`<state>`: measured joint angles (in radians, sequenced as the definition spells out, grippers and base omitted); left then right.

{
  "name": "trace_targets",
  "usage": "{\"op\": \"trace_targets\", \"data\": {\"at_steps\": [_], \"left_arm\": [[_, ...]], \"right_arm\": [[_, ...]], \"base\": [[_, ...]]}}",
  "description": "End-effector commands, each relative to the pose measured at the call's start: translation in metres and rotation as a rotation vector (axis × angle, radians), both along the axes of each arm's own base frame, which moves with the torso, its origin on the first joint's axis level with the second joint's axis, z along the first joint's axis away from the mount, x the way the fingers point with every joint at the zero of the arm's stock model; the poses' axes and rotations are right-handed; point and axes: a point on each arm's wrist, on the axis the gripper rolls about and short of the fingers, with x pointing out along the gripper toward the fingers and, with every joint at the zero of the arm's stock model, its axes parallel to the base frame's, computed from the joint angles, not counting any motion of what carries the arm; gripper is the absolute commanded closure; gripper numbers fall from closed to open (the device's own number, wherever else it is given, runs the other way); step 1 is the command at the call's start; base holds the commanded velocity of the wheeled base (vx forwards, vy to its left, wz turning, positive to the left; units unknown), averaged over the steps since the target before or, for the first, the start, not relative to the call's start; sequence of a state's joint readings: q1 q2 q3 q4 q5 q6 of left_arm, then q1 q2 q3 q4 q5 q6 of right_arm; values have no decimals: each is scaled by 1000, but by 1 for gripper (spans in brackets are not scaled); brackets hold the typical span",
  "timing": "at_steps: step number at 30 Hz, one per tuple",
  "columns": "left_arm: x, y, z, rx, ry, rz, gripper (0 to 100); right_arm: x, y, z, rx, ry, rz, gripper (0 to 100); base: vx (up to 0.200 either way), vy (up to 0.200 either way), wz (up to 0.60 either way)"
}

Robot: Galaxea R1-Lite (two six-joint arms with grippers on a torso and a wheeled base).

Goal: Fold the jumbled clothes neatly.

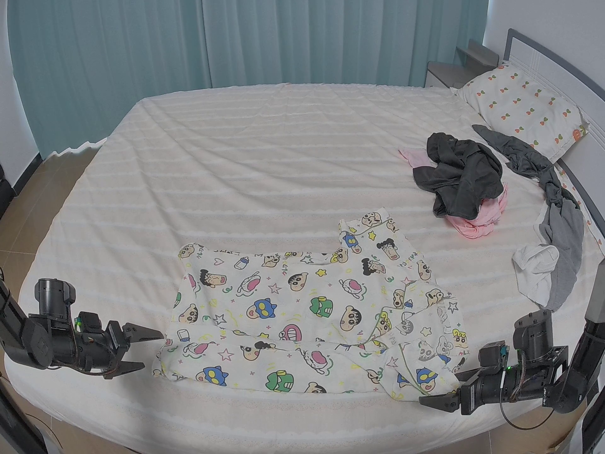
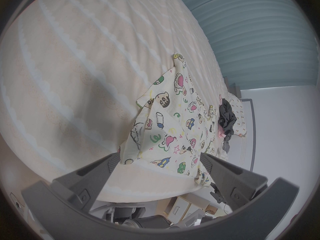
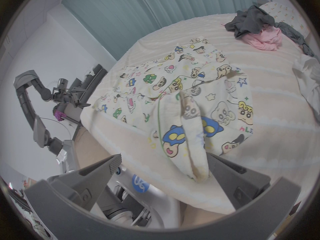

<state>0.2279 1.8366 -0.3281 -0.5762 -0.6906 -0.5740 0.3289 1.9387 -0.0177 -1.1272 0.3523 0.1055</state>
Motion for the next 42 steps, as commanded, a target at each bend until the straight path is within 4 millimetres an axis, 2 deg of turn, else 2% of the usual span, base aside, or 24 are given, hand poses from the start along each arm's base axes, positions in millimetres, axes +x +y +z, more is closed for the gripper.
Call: {"op": "trace_targets", "data": {"at_steps": [1, 6, 9, 10, 11, 12, 14, 17, 21, 32, 33, 42], "left_arm": [[1, 0, -3, 0, 5, 0, 0], [1, 0, -6, 1, 7, -1, 0], [1, 0, -6, 0, 9, -1, 0], [1, 0, -6, 0, 9, -1, 0], [0, 0, -6, 0, 12, -1, 0], [0, 0, -7, -1, 12, -3, 0], [0, 0, -7, 0, 12, -2, 0], [1, 0, -7, 2, 5, -3, 0], [1, 0, -8, 0, 9, -4, 0], [1, 0, -11, 1, 13, -4, 0], [1, 0, -11, 1, 13, -4, 0], [1, 0, -11, 1, 13, -4, 0]], "right_arm": [[-2, -2, 0, -40, -20, -44, 0], [4, -3, 5, -64, -82, -103, 0], [24, -6, 4, -84, -113, -171, 0], [24, -6, 4, -84, -113, -171, 0], [35, -6, 4, -73, -129, -188, 0], [44, -5, 3, -60, -137, -188, 0], [46, -5, 3, -55, -137, -184, 0], [65, -1, -8, -3, -110, -141, 0], [71, 2, -18, 19, -77, -108, 0], [78, 10, -21, 36, -77, -70, 0], [77, 11, -21, 38, -76, -62, 100], [66, 19, -6, 52, -114, -23, 100]], "base": [[0, 0, 0], [0, 0, 0], [0, 0, 0], [0, 0, 0], [0, 0, 0], [0, 0, 0], [0, 0, 0], [0, 0, 0], [0, 0, 0], [0, 0, 0], [0, 0, 0], [0, 0, 0]]}}
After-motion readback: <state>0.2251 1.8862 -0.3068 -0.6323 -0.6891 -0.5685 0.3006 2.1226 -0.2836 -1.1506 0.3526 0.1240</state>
